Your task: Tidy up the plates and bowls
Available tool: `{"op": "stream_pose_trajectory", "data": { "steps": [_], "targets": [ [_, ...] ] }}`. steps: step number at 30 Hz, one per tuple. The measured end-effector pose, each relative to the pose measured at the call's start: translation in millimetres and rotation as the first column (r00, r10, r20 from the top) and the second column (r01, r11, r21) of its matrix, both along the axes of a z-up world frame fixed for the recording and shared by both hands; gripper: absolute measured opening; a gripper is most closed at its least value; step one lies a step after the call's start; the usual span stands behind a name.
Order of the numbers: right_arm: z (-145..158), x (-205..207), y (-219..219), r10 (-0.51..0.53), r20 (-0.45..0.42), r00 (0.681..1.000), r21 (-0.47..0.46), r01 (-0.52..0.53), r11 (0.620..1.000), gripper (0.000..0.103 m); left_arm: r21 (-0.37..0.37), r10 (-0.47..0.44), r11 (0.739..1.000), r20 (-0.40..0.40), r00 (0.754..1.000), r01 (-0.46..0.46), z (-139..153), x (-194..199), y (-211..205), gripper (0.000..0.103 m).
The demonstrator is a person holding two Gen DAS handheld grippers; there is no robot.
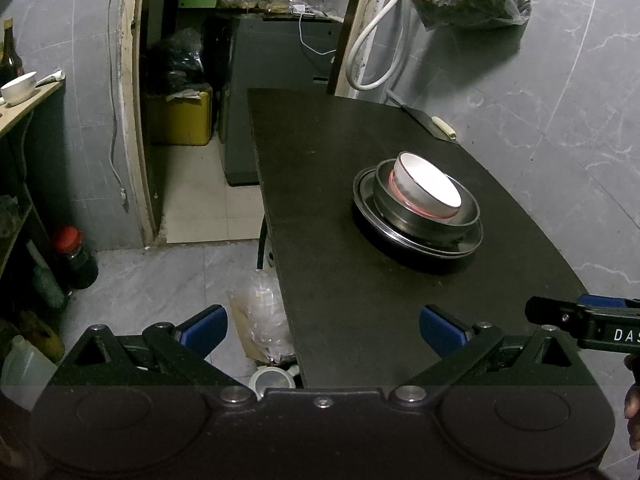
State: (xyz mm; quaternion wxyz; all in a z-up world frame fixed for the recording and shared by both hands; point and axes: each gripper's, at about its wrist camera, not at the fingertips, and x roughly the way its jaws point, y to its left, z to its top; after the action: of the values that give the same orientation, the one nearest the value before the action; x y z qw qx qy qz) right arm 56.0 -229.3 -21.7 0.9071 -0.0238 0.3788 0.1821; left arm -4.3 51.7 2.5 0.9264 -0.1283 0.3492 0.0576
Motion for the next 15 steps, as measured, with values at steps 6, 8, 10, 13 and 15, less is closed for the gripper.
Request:
{"op": "stream_pose_trajectory", "data": {
  "steps": [6, 8, 10, 13, 15],
  "targets": [
    [0.4, 1.0, -1.9, -0.007, 0.000, 1.000, -0.006, 0.007, 1.000, 0.103, -0.001, -0.009, 1.000, 0.000, 1.000, 0.009, 0.0, 3.4, -0.8, 0.102],
    [0.7, 1.1, -2.2, -0.010, 0.000, 1.000, -0.007, 0.010, 1.000, 0.103, -0.001, -0.013, 1.000, 0.001, 1.000, 0.013, 0.3, 4.4, -1.1, 0.102],
    [1.1, 1.5, -2.9, -0.012, 0.000, 1.000, -0.007, 0.012, 1.000, 0.103, 0.001, -0.015, 1.000, 0.001, 1.000, 0.015, 0.8, 5.9, -2.1, 0.102],
    [1.6, 2.1, -3.8, -0.013, 0.000, 1.000, -0.008, 0.013, 1.000, 0.103, 0.001, -0.016, 1.000, -0.002, 1.000, 0.016, 0.6, 8.3, -2.8, 0.102],
    [1.7, 2.4, -4.1, -0.013, 0.001, 1.000, -0.008, 0.013, 1.000, 0.103, 0.001, -0.016, 1.000, -0.003, 1.000, 0.016, 0.8, 9.2, -3.6, 0.102]
  ]
}}
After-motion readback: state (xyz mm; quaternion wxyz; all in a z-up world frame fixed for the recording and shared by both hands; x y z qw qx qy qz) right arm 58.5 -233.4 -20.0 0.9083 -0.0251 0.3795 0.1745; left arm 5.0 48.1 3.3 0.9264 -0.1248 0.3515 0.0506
